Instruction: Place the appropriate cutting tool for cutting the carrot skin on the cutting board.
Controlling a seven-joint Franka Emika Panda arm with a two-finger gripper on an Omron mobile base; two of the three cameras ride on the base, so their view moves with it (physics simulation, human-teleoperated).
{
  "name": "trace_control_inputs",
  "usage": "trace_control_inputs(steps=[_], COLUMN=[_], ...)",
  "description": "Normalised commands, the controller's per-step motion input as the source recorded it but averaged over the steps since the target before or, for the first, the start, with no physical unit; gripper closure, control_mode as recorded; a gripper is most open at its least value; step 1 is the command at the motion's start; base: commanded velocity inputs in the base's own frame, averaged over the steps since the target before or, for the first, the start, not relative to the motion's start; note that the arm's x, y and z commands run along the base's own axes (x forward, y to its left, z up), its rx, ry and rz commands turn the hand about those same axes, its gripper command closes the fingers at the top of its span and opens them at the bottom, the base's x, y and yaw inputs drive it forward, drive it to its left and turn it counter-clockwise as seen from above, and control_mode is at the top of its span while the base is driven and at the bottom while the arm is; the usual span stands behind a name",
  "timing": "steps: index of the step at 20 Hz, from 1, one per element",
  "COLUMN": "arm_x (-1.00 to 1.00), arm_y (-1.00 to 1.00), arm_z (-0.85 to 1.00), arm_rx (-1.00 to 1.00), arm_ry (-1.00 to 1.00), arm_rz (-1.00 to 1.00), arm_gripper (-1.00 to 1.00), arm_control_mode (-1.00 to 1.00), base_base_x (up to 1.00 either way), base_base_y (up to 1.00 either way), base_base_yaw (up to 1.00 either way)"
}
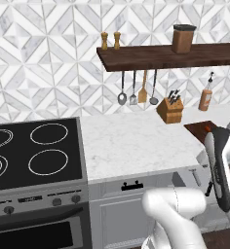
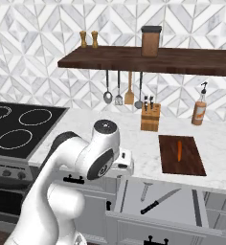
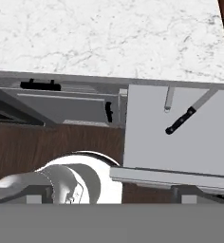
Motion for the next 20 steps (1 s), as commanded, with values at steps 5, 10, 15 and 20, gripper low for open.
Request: trace_control_inputs(steps=[5,10,15,20], arm_x=[-0.08,0.20,0.61,0.48], arm_y=[-0.84,-0.58,-0.38,-0.32], arm_z=[-0.74,-0.34,-0.45,-0.50], arm_rx=[0.00,0.08,0.06,0.00], arm_ry=[0.01,0.09,0.26,0.20], arm_rz=[0.00,-0.01,-0.08,0.00], arm_gripper=[-1.00,-1.00,-1.00,-1.00], arm_control_mode=[-1.00,-1.00,-1.00,-1.00], base_base_x=[0.00,0.00,0.00,0.00], base_base_y=[0.00,0.00,0.00,0.00], base_base_yaw=[0.00,0.00,0.00,0.00])
